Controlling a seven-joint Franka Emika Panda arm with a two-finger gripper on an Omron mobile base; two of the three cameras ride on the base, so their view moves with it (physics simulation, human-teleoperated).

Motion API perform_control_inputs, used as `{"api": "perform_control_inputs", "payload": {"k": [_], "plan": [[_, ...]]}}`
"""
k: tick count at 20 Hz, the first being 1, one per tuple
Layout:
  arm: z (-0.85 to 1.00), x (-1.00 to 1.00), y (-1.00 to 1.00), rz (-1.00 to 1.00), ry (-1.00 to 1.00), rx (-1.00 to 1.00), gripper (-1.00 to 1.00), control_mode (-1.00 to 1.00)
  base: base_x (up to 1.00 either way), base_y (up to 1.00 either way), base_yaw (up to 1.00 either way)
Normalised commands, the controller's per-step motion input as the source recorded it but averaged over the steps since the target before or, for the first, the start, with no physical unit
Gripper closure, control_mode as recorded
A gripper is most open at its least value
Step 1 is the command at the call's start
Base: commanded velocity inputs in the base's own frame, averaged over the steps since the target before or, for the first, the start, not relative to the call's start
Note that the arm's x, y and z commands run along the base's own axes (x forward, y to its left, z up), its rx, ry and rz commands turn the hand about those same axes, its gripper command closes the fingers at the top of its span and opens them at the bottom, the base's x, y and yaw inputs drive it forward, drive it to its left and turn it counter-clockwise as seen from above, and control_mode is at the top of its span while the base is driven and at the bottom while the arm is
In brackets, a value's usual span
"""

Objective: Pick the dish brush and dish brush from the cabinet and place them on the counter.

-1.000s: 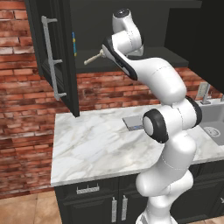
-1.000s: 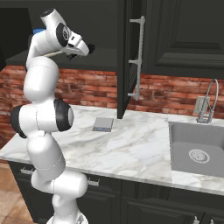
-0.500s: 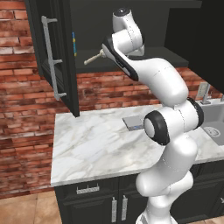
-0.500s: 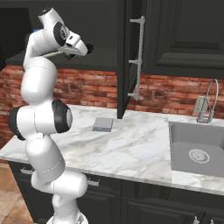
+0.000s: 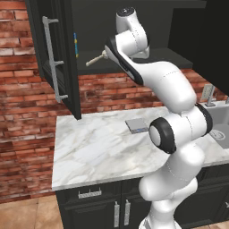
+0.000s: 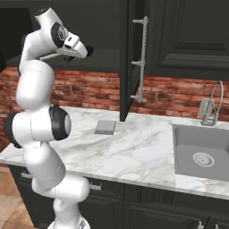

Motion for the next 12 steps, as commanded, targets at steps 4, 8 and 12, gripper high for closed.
{"api": "perform_control_inputs", "payload": {"k": [4,8,12], "plan": [[0.00,-0.23,0.00,0.00,0.00,0.00,1.00,-1.00,0.00,0.00,0.00],[0.00,-0.23,0.00,0.00,0.00,0.00,1.00,-1.00,0.00,0.00,0.00],[0.00,-0.24,0.00,0.00,0.00,0.00,1.00,-1.00,0.00,0.00,0.00]]}}
